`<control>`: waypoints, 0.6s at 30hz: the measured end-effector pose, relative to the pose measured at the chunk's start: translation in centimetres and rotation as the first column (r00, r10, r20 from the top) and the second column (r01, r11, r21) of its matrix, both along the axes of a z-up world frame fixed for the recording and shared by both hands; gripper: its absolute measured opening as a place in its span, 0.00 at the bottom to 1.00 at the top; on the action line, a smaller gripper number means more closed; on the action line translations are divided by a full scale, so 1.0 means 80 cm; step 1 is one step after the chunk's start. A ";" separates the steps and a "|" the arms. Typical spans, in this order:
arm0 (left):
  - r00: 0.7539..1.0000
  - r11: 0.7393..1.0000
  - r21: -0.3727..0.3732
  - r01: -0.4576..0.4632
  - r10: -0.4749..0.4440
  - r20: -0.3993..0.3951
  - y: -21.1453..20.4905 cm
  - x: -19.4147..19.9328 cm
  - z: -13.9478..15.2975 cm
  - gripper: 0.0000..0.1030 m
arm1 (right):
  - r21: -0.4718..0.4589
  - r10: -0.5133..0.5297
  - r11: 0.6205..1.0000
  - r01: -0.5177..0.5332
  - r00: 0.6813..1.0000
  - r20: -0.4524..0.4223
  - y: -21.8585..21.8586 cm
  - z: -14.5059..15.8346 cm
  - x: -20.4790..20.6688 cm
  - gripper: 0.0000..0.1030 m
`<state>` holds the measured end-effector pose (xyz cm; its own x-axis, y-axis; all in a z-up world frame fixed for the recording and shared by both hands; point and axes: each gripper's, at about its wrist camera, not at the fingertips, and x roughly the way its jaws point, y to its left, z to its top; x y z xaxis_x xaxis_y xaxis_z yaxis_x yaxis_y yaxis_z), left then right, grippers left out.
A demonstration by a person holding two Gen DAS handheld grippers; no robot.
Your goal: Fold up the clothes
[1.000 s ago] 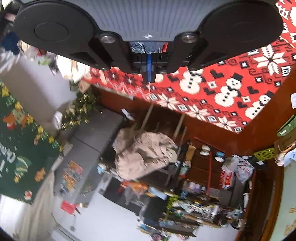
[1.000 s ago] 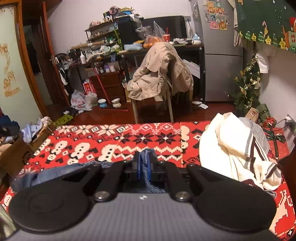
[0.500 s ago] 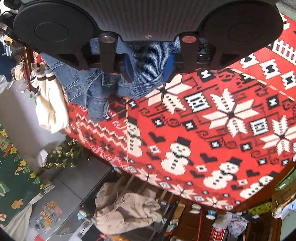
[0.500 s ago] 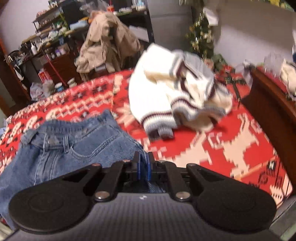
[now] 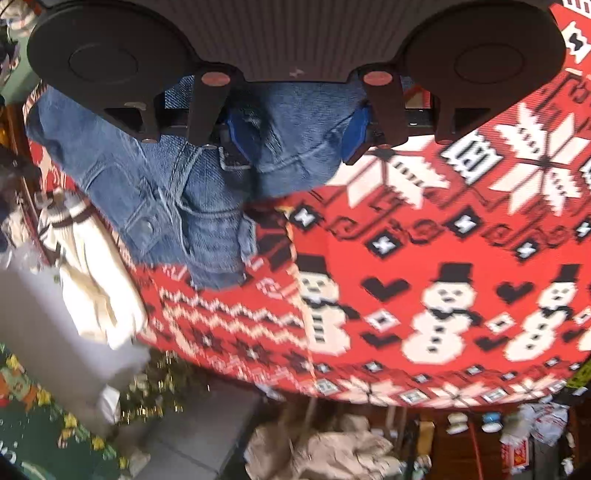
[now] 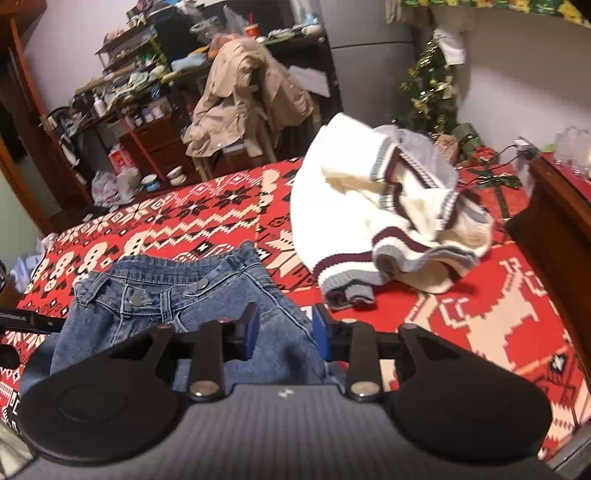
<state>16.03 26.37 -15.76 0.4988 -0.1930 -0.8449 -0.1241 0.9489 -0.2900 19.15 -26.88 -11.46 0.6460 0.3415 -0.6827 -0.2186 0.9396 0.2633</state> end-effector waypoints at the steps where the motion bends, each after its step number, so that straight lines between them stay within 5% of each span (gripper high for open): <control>1: 1.000 1.000 0.005 0.004 -0.004 -0.015 -0.003 0.002 -0.004 0.50 | -0.002 0.010 1.000 -0.010 1.000 -0.005 0.002 0.000 0.005 0.39; 5: 0.999 1.000 0.014 0.014 -0.014 -0.052 -0.008 0.006 -0.016 0.46 | -0.052 0.055 0.997 -0.058 0.997 -0.057 0.024 -0.023 0.035 0.44; 9: 0.999 1.000 -0.002 0.010 -0.010 -0.050 -0.008 0.002 -0.020 0.20 | -0.111 0.104 0.987 -0.115 0.990 -0.095 0.043 -0.046 0.063 0.58; 13: 1.000 1.000 -0.023 -0.010 0.010 -0.008 -0.012 -0.008 -0.007 0.09 | -0.118 0.150 0.979 -0.164 0.981 -0.122 0.049 -0.057 0.087 0.61; 14: 1.000 1.000 -0.018 -0.023 0.023 0.011 -0.012 -0.011 -0.001 0.08 | -0.132 0.164 0.975 -0.181 0.978 -0.131 0.052 -0.059 0.088 0.59; 16: 0.998 0.999 -0.009 -0.049 0.050 0.048 -0.013 -0.017 0.012 0.07 | -0.155 0.205 0.961 -0.230 0.965 -0.162 0.064 -0.065 0.087 0.11; 18: 0.991 0.996 -0.007 -0.091 0.092 0.097 -0.007 -0.025 0.031 0.07 | -0.198 0.234 0.944 -0.264 0.959 -0.160 0.077 -0.067 0.079 0.09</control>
<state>14.06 25.85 -13.26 0.5943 -0.1451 -0.7911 -0.1815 0.9340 -0.3077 25.47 -20.75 -16.79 0.4581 0.3151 -0.8311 -0.4300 0.8969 0.1030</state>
